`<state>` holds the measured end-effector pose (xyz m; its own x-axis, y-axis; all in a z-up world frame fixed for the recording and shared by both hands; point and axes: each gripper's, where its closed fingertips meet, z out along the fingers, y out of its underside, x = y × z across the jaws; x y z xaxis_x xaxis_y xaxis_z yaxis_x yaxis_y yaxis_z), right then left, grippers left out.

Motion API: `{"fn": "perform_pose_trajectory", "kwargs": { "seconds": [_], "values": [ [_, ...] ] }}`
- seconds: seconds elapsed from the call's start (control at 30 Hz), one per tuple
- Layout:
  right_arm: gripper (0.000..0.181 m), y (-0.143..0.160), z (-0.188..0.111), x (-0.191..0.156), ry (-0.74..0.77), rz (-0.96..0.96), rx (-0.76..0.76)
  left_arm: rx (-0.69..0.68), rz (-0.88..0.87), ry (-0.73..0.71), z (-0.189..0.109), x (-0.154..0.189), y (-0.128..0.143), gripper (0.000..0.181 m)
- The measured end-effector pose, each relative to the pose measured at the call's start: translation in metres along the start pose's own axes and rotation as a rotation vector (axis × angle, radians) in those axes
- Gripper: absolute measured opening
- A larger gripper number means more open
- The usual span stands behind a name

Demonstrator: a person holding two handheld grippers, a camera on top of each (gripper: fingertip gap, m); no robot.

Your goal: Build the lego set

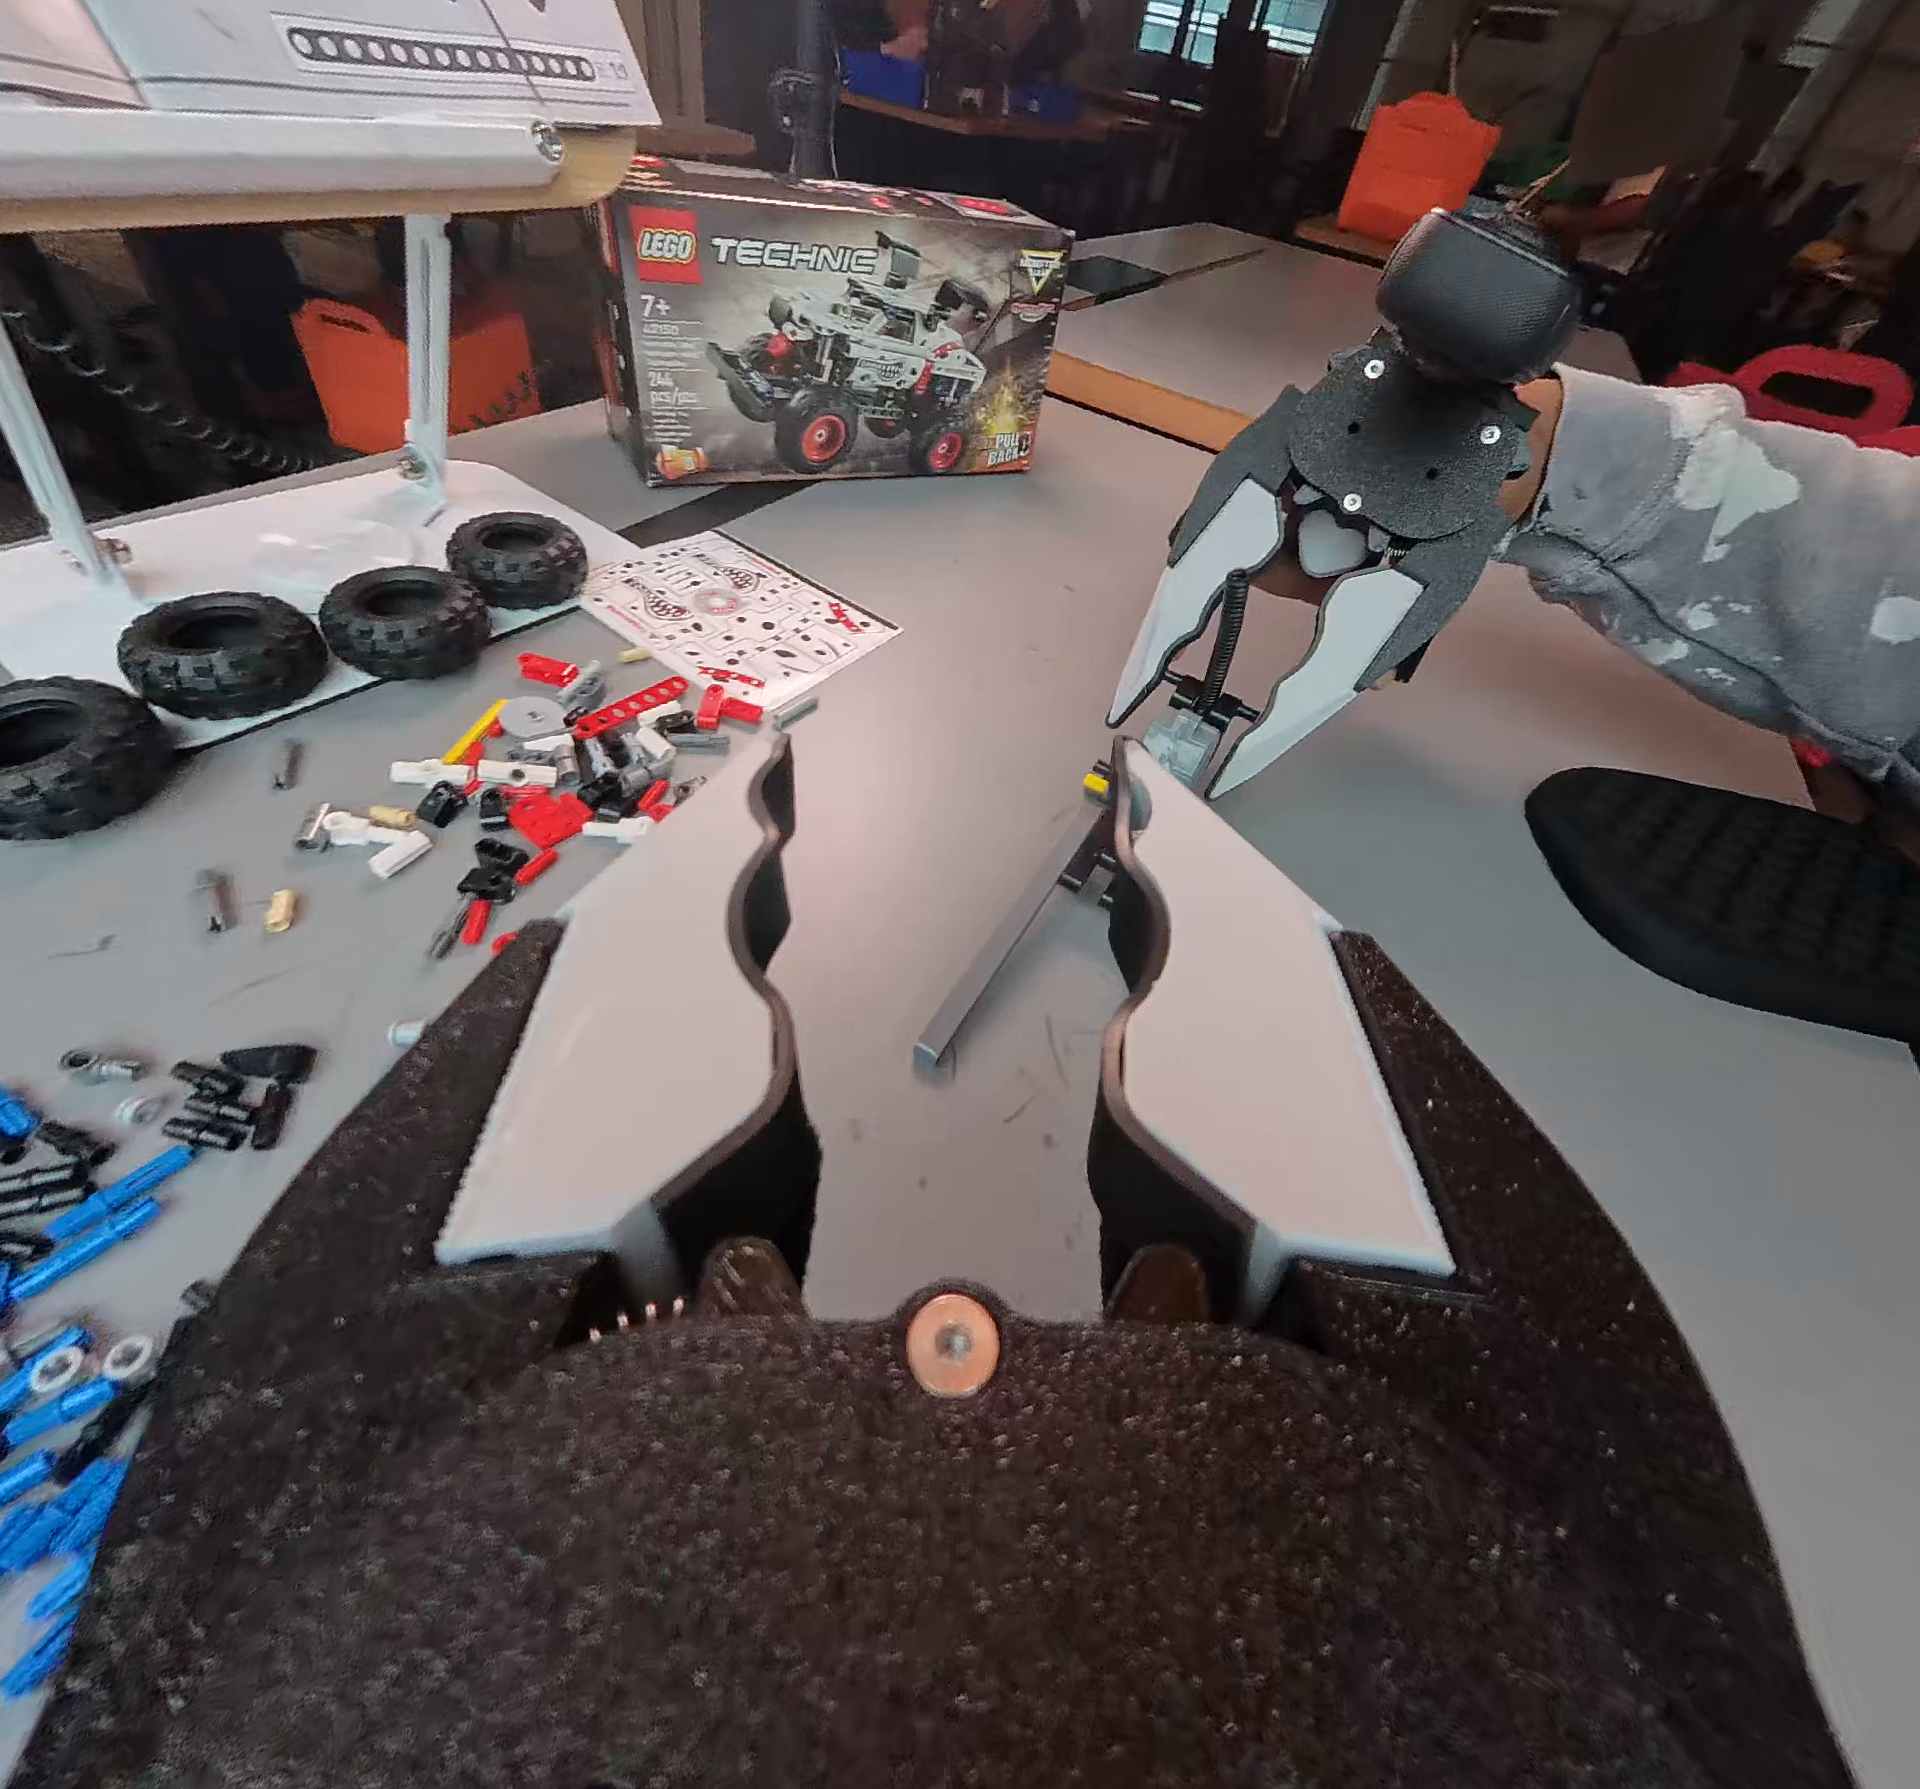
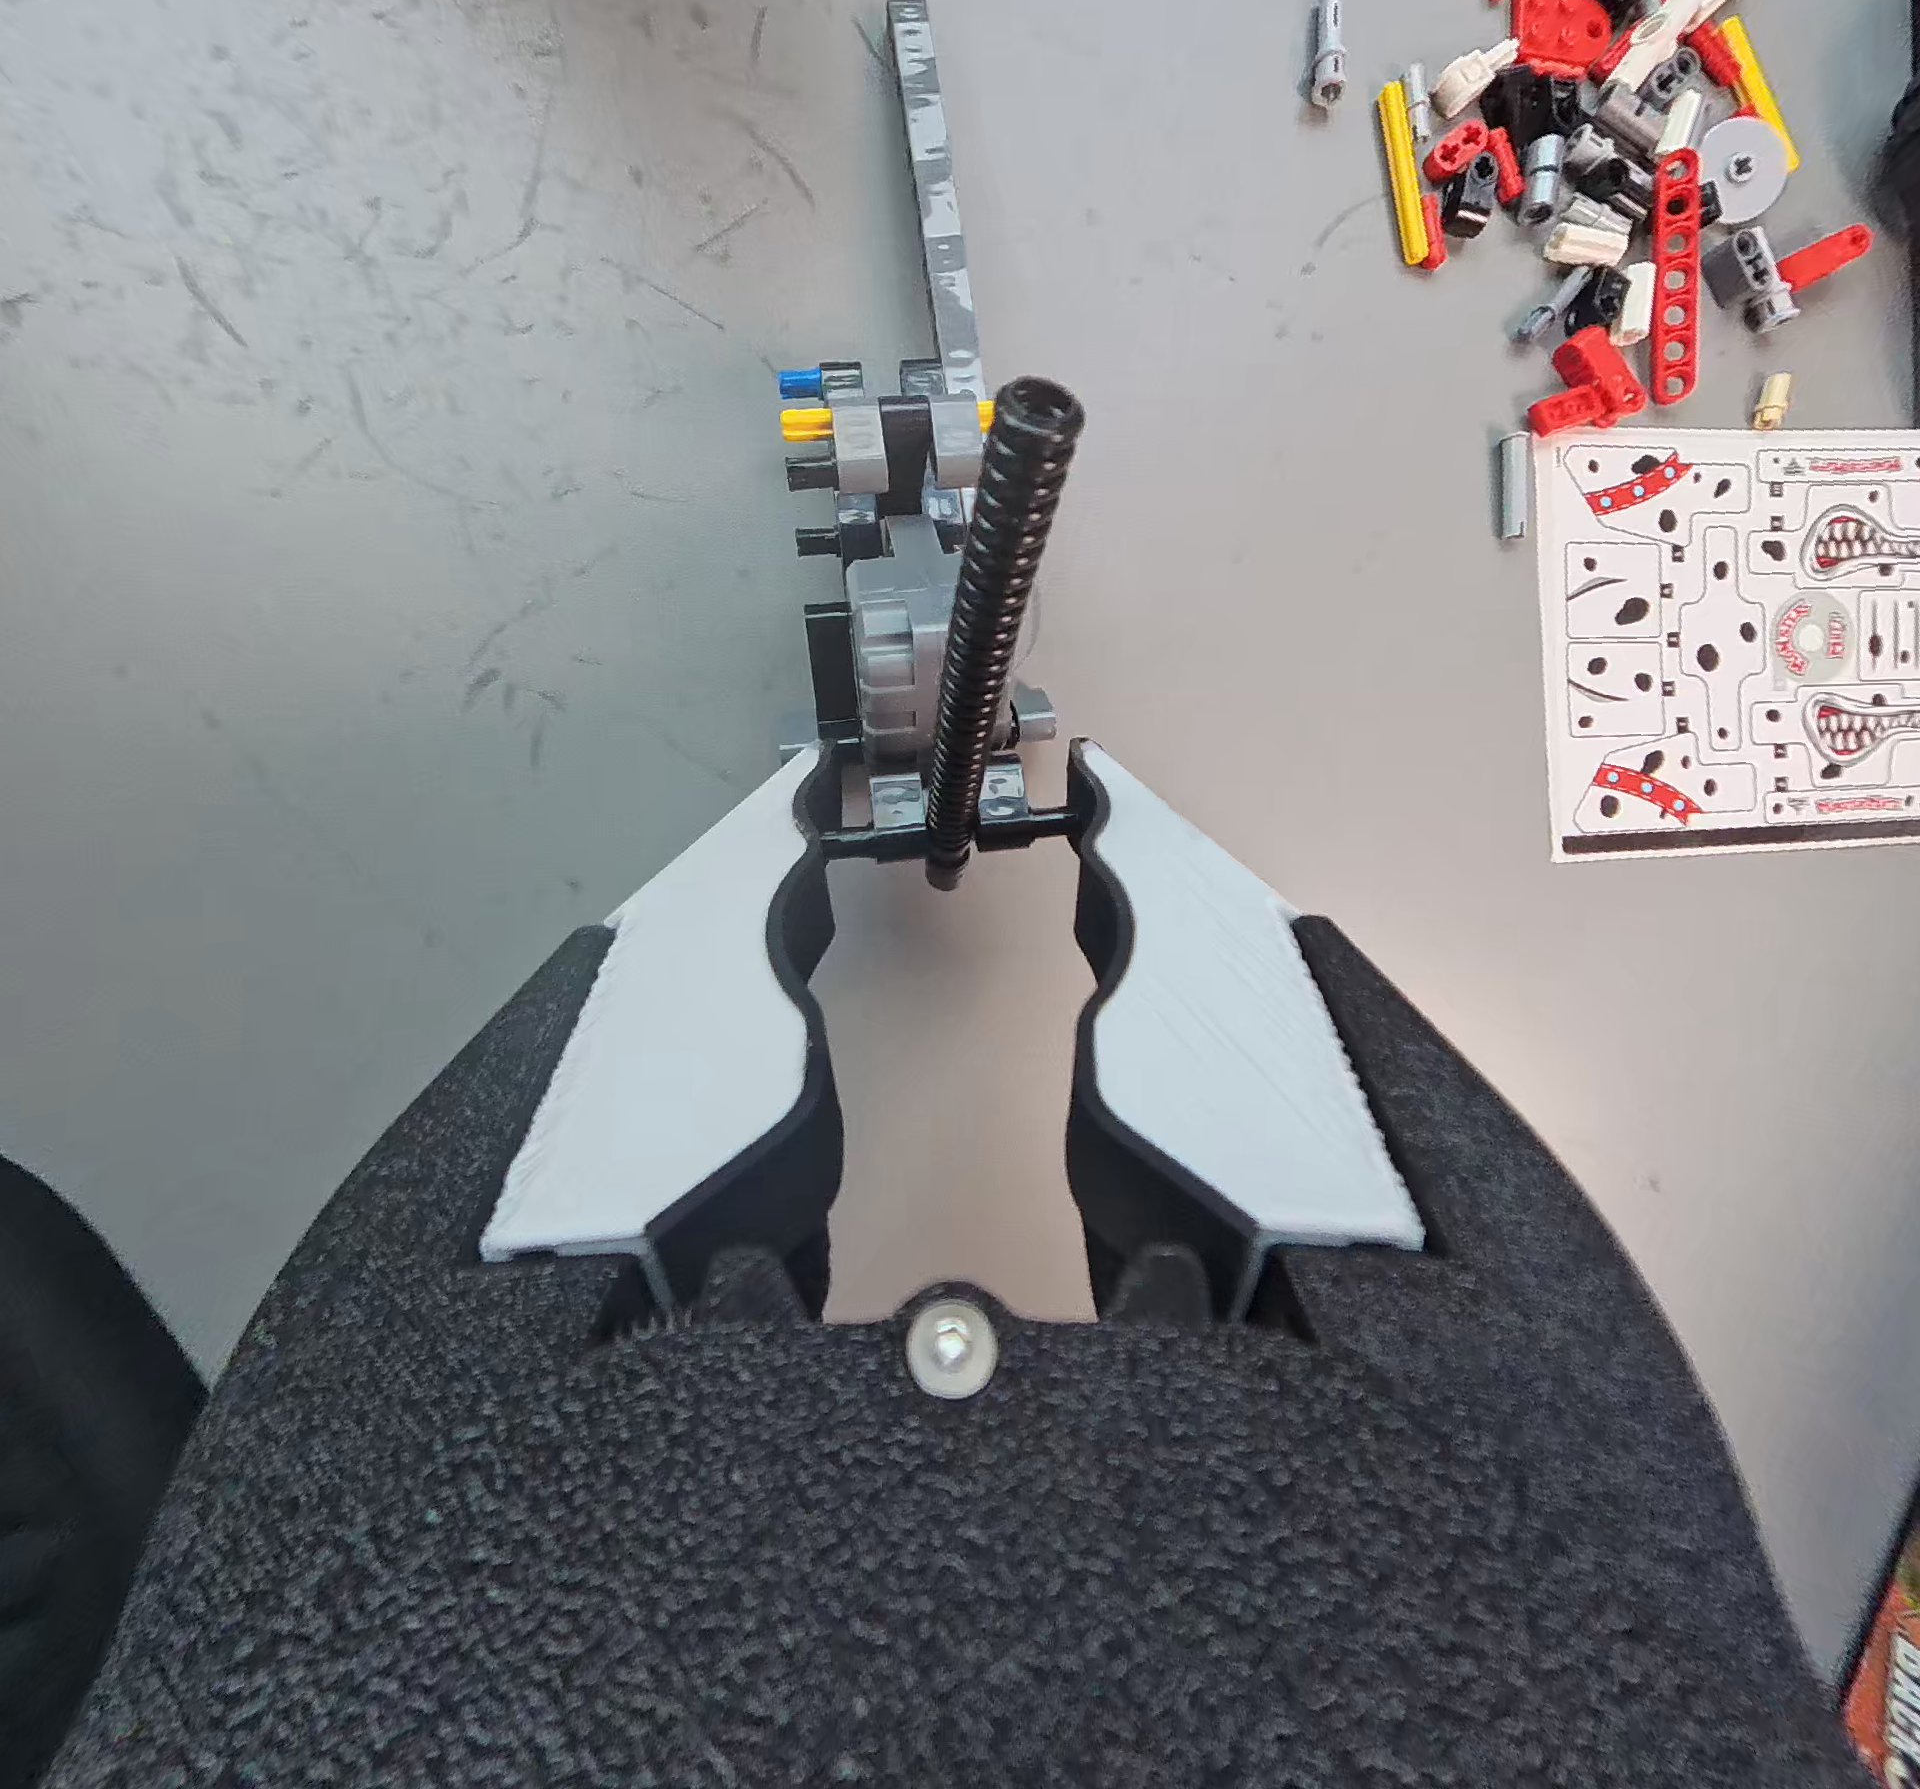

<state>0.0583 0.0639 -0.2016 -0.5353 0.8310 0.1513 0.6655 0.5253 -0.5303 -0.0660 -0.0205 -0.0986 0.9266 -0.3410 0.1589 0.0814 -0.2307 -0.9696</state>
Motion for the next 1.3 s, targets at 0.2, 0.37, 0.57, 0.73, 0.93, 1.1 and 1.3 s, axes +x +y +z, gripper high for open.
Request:
{"fn": "perform_pose_trajectory", "kwargs": {
  "seconds": [0.2, 0.37, 0.57, 0.73, 0.93, 1.1, 1.3],
  "values": [
    [0.067, -0.005, -0.002, 0.002, 0.013, 0.04, 0.053, 0.0, -0.009, -0.041, -0.01, -0.008, 0.009, 0.062],
    [0.078, -0.02, -0.036, 0.004, -0.006, 0.131, 0.255, 0.033, 0.007, -0.087, -0.014, -0.015, 0.003, 0.063],
    [0.065, -0.038, -0.162, 0.111, 0.445, 0.402, 0.891, 0.144, 0.04, -0.251, -0.029, -0.05, -0.029, 0.058],
    [0.071, -0.024, -0.195, 0.198, 0.905, 0.507, 0.915, 0.233, 0.025, -0.371, -0.023, -0.091, -0.072, 0.061],
    [0.077, -0.068, -0.147, 0.284, 0.981, 0.46, 0.721, 0.222, 0.05, -0.45, 0.024, -0.146, -0.117, 0.049],
    [0.049, -0.114, -0.114, 0.324, 1.015, 0.31, 0.606, 0.043, 0.157, -0.512, 0.086, -0.203, -0.131, 0.038],
    [0.01, -0.125, -0.092, 0.353, 1.023, 0.262, 0.451, -0.088, 0.427, -0.591, 0.129, -0.239, -0.131, 0.017]
  ]
}}
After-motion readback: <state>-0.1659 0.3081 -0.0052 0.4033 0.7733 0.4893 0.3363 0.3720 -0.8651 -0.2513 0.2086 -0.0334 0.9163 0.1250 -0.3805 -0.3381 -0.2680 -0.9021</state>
